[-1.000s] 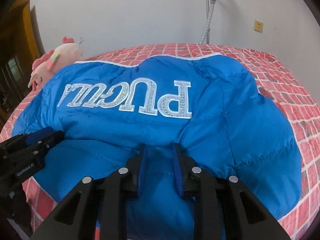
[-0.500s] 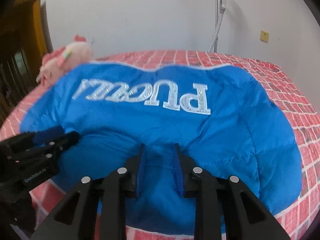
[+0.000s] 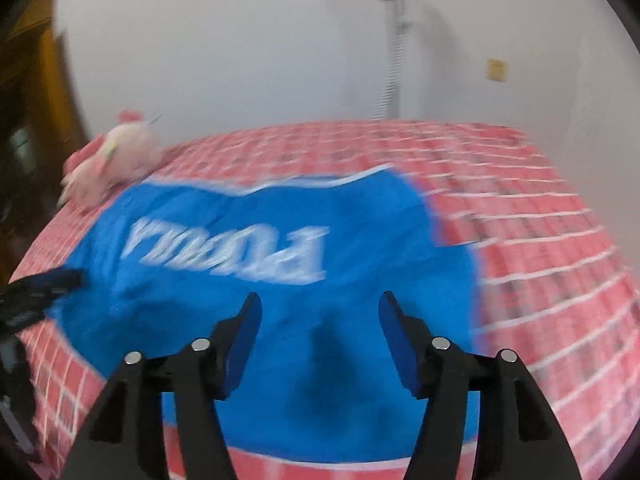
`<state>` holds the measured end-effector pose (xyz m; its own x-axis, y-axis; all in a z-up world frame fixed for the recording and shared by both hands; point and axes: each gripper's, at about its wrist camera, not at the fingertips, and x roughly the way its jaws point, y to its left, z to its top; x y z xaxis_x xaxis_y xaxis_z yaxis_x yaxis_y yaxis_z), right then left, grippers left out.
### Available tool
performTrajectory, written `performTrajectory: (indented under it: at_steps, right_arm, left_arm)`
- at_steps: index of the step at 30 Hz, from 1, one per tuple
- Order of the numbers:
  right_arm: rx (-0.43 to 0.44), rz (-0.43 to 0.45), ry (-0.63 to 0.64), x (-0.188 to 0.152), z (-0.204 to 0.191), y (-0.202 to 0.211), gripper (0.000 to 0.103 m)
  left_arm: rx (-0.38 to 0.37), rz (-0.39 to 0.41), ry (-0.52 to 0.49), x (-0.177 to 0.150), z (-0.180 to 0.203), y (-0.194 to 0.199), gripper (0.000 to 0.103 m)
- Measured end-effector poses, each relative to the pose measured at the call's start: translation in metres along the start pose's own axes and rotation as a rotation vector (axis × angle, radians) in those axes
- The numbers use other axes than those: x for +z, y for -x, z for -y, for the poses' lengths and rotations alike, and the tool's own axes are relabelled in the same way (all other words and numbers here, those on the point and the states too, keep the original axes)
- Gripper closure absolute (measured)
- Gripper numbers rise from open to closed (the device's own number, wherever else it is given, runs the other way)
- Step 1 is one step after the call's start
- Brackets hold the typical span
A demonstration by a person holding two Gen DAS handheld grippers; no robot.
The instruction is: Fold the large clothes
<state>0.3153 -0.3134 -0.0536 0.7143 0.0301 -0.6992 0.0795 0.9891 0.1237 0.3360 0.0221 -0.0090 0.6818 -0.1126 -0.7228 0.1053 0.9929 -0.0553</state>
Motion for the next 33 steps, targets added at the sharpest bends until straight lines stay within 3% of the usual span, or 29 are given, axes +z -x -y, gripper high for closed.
performTrajectory:
  at_steps: [2,4,9,13,20,22,23,24,25,26,28,31,33]
  right_arm:
    - [-0.068,-0.011,-0.039,0.01,0.028,0.002,0.029]
    - [-0.085,-0.04,-0.078,0.014,0.05,-0.004,0.023]
    - [0.038,-0.145,-0.162,0.01,0.086,-0.034,0.015]
    - [0.101,-0.187,-0.212,0.004,0.098,-0.055,0.01]
    - [0.239,-0.255,-0.268,-0.005,0.1,-0.084,0.008]
    - [0.283,-0.267,-0.3,-0.009,0.102,-0.091,0.007]
    - [0.3,-0.261,-0.304,-0.01,0.102,-0.093,0.008]
    - [0.306,-0.252,-0.292,-0.01,0.101,-0.093,0.015]
    - [0.317,-0.247,-0.286,-0.01,0.099,-0.093,0.028]
    - [0.349,-0.245,-0.293,-0.011,0.096,-0.091,0.032]
    - [0.38,-0.236,-0.296,-0.011,0.094,-0.087,0.054]
    - [0.4,-0.22,-0.303,-0.007,0.092,-0.08,0.07]
    - [0.397,-0.197,-0.285,-0.003,0.089,-0.071,0.074]
  left_arm:
    - [0.057,-0.016,0.004,0.009,-0.022,0.0,0.02]
    - [0.072,-0.052,0.059,0.012,-0.051,-0.01,0.02]
    - [0.02,-0.136,0.161,0.011,-0.092,-0.037,0.02]
    - [-0.087,-0.173,0.189,0.004,-0.098,-0.055,0.017]
    - [-0.172,-0.197,0.191,-0.009,-0.081,-0.083,0.011]
    - [-0.174,-0.184,0.191,-0.01,-0.079,-0.085,0.012]
    - [-0.178,-0.18,0.198,-0.01,-0.079,-0.085,0.019]
    - [-0.191,-0.174,0.212,-0.01,-0.08,-0.085,0.024]
    - [-0.196,-0.166,0.225,-0.01,-0.08,-0.082,0.034]
    - [-0.193,-0.152,0.229,-0.009,-0.08,-0.079,0.045]
    - [-0.192,-0.122,0.223,-0.007,-0.079,-0.07,0.058]
    - [-0.213,-0.09,0.232,-0.005,-0.077,-0.061,0.074]
    - [-0.224,-0.071,0.242,-0.005,-0.077,-0.055,0.079]
